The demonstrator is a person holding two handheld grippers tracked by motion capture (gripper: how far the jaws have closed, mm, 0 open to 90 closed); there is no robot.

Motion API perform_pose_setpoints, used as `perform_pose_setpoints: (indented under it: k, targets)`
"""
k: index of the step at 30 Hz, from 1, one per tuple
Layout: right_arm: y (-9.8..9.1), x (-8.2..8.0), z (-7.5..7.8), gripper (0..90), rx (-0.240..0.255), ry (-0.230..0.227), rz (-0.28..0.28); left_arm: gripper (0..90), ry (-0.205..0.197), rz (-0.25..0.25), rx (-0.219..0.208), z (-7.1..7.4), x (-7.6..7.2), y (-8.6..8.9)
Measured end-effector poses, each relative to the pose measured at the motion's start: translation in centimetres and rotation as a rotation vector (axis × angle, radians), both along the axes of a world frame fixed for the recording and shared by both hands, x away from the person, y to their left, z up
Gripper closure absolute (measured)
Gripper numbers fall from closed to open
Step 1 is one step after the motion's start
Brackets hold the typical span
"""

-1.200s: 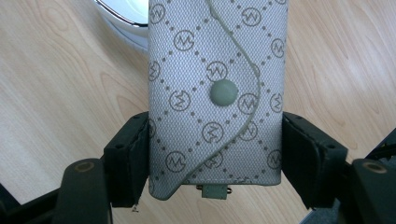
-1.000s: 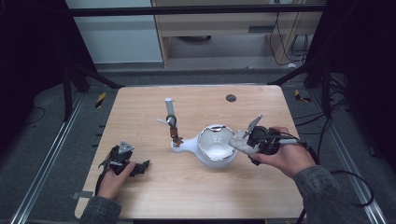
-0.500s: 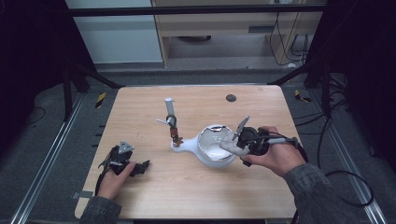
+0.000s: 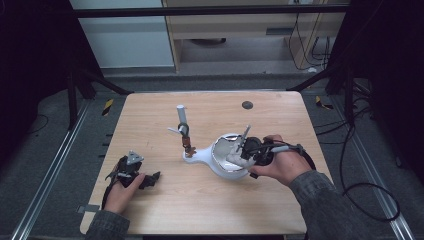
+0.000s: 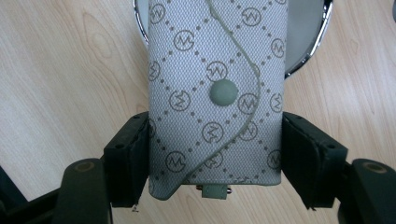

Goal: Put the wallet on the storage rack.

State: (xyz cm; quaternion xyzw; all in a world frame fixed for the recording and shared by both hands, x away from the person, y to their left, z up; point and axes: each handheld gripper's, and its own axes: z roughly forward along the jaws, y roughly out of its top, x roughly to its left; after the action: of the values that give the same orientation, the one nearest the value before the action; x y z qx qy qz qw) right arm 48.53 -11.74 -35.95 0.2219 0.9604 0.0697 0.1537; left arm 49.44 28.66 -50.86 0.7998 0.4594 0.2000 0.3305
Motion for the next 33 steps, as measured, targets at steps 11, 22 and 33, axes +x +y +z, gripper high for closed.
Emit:
perform_pose_setpoints:
  k: [11, 22, 33]
  targets:
    - [1.0, 0.9, -0.5, 30.6, -0.017, 0.021, 0.003, 0.0, -0.001, 0.002, -0.003, 0.0, 0.0, 0.0]
    - [1.4, 1.3, -0.9, 30.5, -0.018, 0.033, 0.003, 0.0, -0.001, 0.002, -0.002, 0.0, 0.0, 0.0]
    - [1.9, 1.8, -1.3, 30.5, -0.027, 0.049, -0.002, 0.0, -0.001, 0.002, -0.002, 0.0, 0.0, 0.0]
